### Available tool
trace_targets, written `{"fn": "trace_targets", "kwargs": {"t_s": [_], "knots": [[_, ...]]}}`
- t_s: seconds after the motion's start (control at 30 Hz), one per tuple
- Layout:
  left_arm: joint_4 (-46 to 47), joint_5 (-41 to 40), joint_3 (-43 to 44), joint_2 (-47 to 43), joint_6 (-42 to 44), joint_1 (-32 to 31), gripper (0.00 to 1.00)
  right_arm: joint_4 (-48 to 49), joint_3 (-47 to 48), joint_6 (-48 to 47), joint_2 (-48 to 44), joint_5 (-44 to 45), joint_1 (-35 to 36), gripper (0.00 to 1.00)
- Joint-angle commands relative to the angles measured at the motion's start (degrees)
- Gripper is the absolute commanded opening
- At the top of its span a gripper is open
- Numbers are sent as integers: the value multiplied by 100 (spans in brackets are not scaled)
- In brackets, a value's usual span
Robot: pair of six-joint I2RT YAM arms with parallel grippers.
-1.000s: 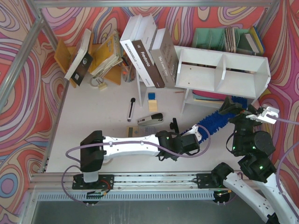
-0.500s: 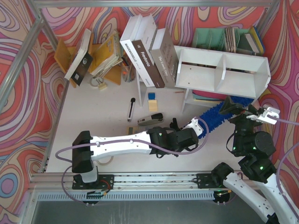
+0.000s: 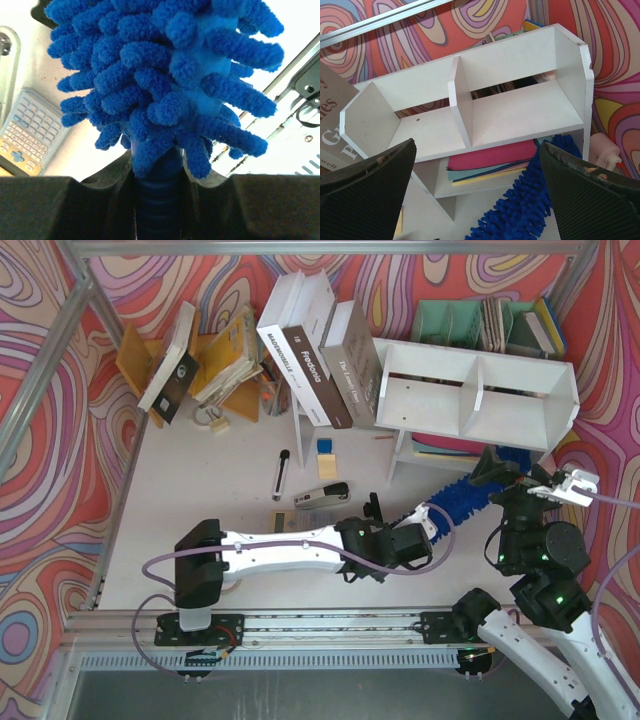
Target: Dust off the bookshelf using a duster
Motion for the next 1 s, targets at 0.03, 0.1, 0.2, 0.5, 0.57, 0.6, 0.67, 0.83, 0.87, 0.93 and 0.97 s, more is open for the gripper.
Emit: {"fn": "trace_targets", "kwargs": {"t_s": [0.03,0.1,0.2,0.5,0.57,0.6,0.67,0.83,0.87,0.93,0.97], "knots": [[474,-406,75,-776,104,-12,0,207,-44,-111,-53,102,-23,99],[894,-423,-239,-1024,83,-8,0,208,-44,-110,-45,99,-19,99],[1277,-290,-532,-1139,-79,46,0,210,-42,-116,-45,95,-23,99],[984,-832,-761,-983,-737,120,0,184,-45,-99,-67,73,-28,99],[1008,-998,-914,-1135,-900,137,0,183,-45,-99,-71,73,-23,99],[1016,-1095,-1005,-1216,-1010,136,0,183,-44,-99,-71,73,-23,99],[978,-1296,-1190,-1390,-1191,146,0,183,-46,-93,-72,73,-23,99],[718,-1851,-1729,-1933,-1825,147,0,174,-41,-91,-79,74,-23,99],[674,-1942,-1852,-2047,-1951,148,0,180,-38,-92,-80,73,-23,99],[599,-2110,-2078,-2260,-2172,147,0,183,-41,-90,-75,67,-23,99],[571,-2166,-2149,-2329,-2252,149,0,183,-45,-90,-72,63,-23,99]]}}
